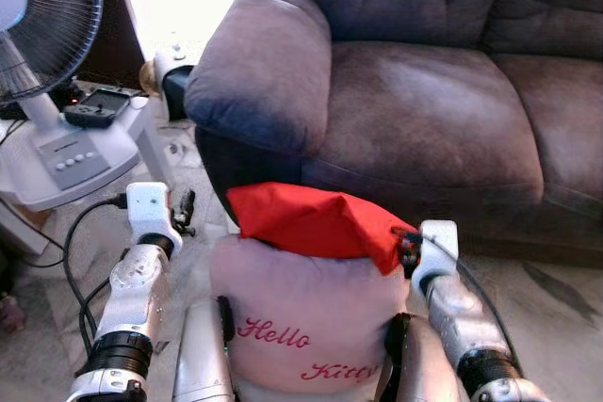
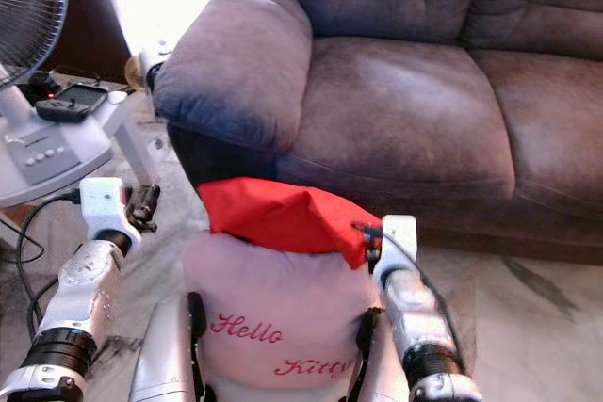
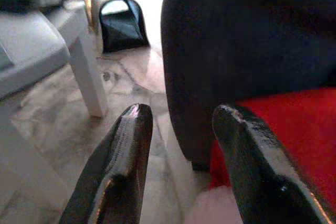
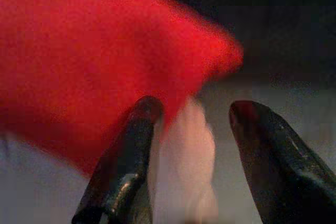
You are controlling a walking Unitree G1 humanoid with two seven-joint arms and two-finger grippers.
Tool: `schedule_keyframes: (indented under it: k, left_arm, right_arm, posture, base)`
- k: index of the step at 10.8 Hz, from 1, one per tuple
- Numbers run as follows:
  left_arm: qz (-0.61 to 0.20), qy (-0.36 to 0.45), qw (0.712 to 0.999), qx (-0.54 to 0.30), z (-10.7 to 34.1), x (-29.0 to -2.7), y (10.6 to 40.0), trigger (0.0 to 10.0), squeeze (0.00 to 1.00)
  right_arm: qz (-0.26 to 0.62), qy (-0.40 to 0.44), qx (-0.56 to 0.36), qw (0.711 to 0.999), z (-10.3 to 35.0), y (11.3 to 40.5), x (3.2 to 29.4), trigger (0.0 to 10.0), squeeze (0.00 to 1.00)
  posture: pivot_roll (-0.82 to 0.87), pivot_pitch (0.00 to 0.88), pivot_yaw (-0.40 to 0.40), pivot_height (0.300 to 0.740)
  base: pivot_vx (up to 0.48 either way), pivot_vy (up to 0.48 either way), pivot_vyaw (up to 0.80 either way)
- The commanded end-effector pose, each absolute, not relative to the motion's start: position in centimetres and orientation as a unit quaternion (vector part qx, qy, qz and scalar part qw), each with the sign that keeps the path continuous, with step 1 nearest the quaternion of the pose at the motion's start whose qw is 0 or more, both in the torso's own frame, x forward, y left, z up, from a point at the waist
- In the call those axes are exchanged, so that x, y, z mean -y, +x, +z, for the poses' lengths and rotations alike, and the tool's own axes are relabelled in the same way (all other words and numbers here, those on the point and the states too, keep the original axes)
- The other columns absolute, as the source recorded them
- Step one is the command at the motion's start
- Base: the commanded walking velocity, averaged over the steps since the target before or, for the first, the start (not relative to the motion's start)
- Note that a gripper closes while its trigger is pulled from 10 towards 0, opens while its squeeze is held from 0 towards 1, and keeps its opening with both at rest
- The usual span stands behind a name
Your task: Move the pillow to the sofa from floor
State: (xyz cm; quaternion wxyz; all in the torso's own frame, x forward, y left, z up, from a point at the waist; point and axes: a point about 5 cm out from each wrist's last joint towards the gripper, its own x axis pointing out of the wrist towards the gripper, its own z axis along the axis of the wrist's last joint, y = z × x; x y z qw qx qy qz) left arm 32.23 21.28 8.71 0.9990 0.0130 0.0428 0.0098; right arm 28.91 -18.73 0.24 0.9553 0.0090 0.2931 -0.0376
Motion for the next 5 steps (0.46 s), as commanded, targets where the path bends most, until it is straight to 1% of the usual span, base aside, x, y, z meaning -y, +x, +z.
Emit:
schedule_keyframes:
  k: [1,2,3,5]
  left_arm:
    - [0.007,0.020,0.998,-0.053,8.5,-21.3,32.3,10.0,0.00]
    - [0.007,0.019,0.998,-0.054,8.4,-21.2,32.2,10.0,0.00]
    - [0.017,0.030,0.997,-0.074,7.8,-21.4,32.1,10.0,0.00]
    - [0.015,0.030,0.996,-0.084,7.5,-21.2,32.3,10.0,0.00]
  right_arm:
    - [-0.041,0.022,-0.310,0.949,-0.4,28.4,18.7,10.0,0.00]
    - [-0.038,0.029,-0.314,0.948,-0.6,28.3,18.5,10.0,0.00]
    - [-0.026,0.062,-0.328,0.942,-1.2,28.0,17.8,10.0,0.00]
    - [-0.023,0.066,-0.344,0.937,-1.7,27.8,17.6,10.0,0.00]
  posture:
    - [0.05,0.048,-0.048,0.471]
    - [0.05,0.051,-0.048,0.471]
    - [0.05,0.070,-0.049,0.471]
    - [0.05,0.093,-0.048,0.471]
  base:
    - [0.000,0.000,0.00]
    - [0.000,0.000,0.00]
    - [0.000,0.000,0.00]
    - [0.000,0.000,0.00]
